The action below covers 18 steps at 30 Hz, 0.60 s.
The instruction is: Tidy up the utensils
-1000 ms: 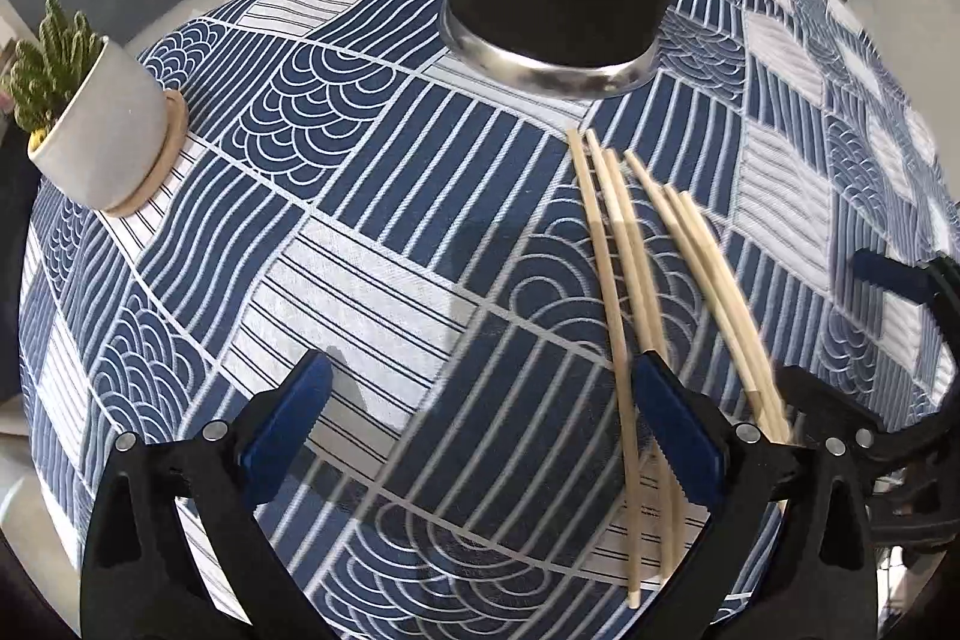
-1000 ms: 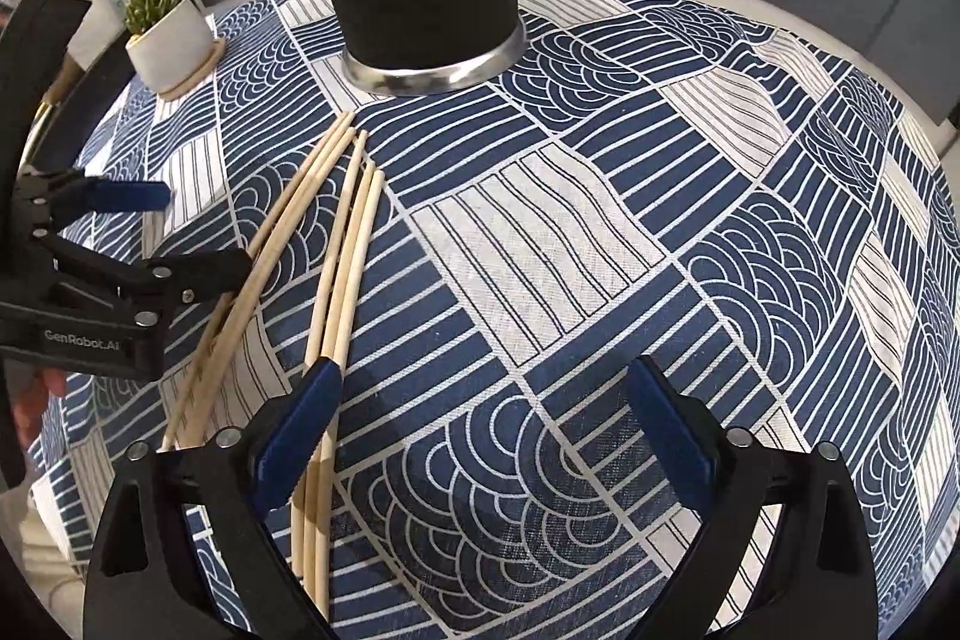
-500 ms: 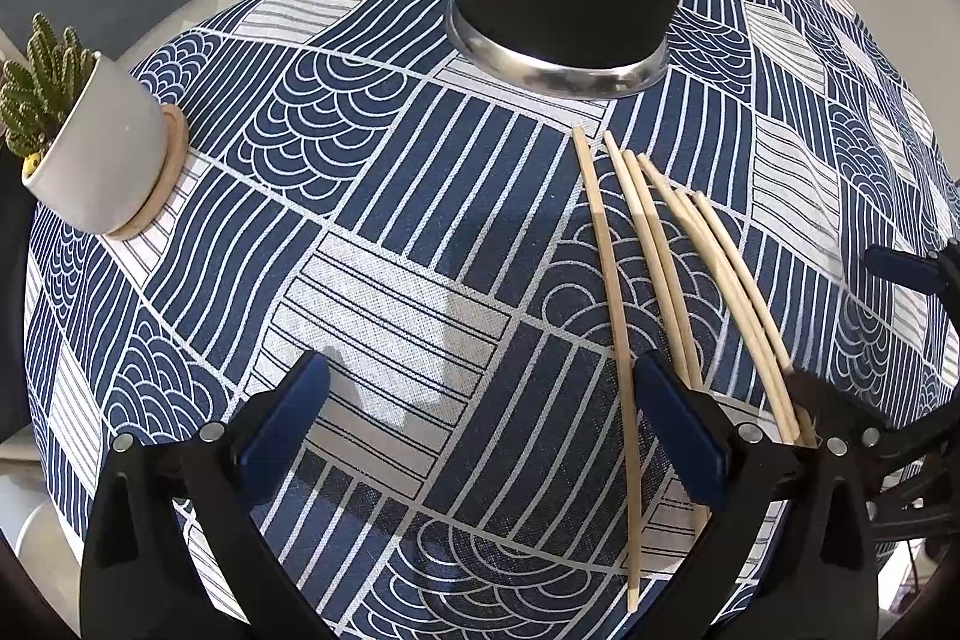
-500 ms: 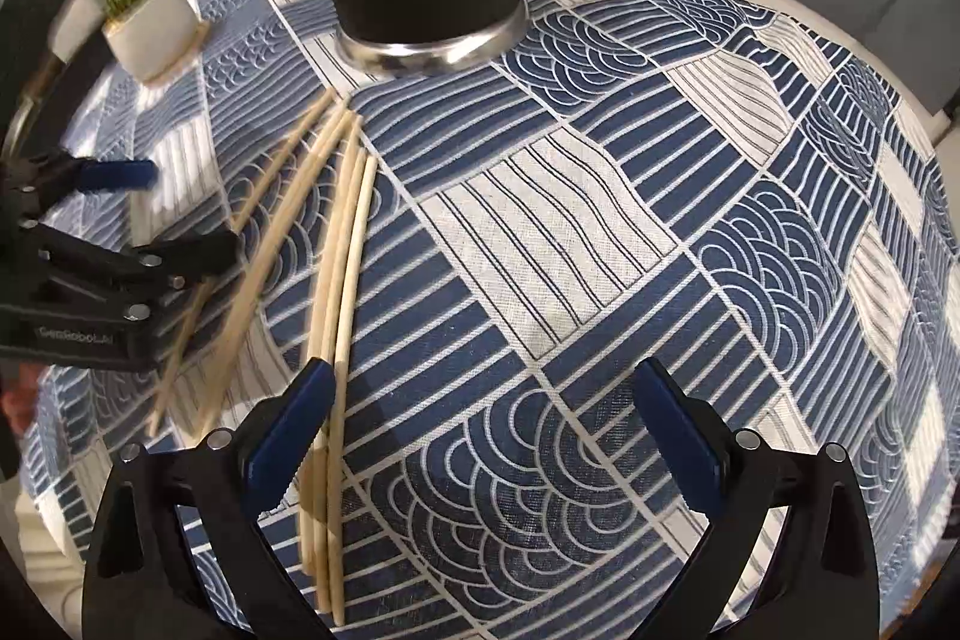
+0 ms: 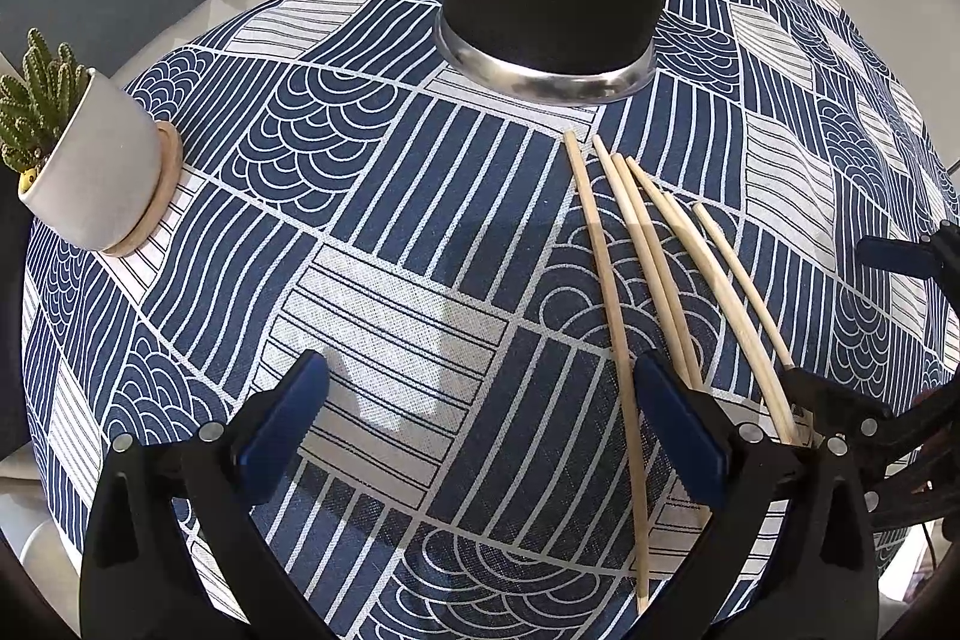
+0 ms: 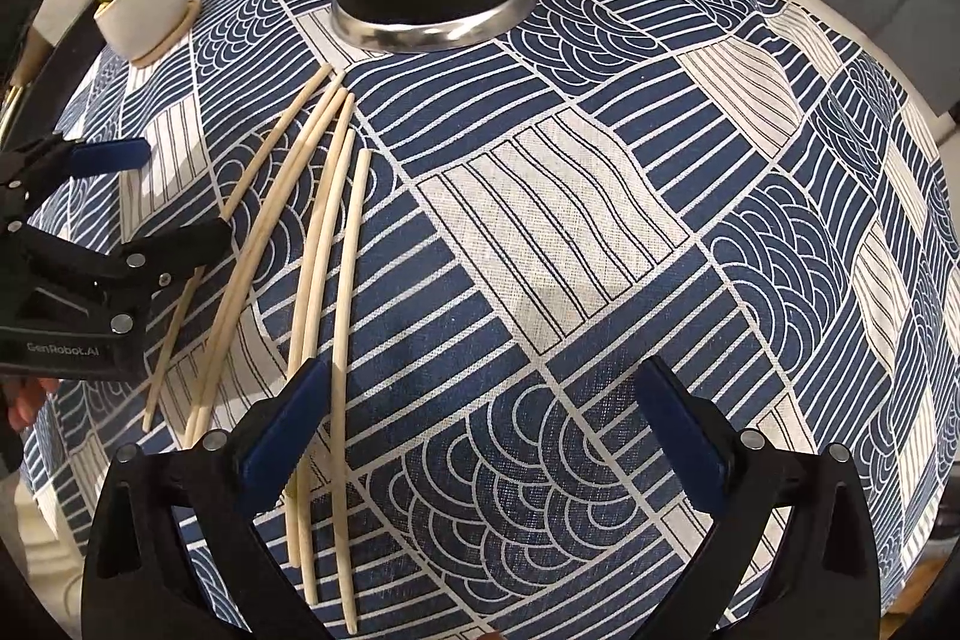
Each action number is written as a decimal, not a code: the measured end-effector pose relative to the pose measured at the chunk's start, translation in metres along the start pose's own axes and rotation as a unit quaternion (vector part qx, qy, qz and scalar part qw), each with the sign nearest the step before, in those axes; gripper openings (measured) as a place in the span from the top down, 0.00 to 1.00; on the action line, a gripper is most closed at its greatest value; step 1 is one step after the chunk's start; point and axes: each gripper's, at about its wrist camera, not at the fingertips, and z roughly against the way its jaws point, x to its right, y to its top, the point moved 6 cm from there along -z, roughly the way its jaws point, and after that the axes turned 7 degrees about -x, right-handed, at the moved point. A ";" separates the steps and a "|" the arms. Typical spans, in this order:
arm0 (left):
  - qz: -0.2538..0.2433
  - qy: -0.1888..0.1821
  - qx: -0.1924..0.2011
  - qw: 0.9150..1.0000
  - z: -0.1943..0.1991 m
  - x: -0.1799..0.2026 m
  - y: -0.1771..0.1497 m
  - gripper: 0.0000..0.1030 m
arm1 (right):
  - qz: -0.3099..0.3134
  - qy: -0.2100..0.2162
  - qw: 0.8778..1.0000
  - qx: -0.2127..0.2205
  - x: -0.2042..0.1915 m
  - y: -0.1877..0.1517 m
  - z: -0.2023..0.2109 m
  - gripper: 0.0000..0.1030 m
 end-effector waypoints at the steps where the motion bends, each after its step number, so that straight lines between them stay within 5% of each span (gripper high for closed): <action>1: 0.001 0.000 -0.003 1.000 0.000 0.000 0.000 0.04 | 0.000 0.000 1.000 -0.001 0.000 0.000 0.000 0.06; 12: -0.003 0.001 -0.006 1.000 -0.001 -0.001 0.004 0.05 | 0.001 -0.001 1.000 -0.027 0.001 0.003 -0.002 0.07; 14: -0.012 -0.002 -0.002 1.000 0.001 0.001 0.004 0.10 | 0.004 -0.001 1.000 -0.026 0.002 0.005 0.003 0.16; 16: -0.018 -0.004 0.001 1.000 0.005 0.003 0.005 0.31 | 0.014 0.000 1.000 -0.025 0.004 0.010 0.009 0.46; 17: -0.023 -0.007 0.002 1.000 0.008 0.004 0.005 0.37 | 0.017 0.001 0.999 -0.027 0.004 0.011 0.011 0.53; 18: -0.026 -0.008 0.001 1.000 0.010 0.005 0.006 0.54 | 0.016 0.001 0.999 -0.029 0.006 0.012 0.013 0.72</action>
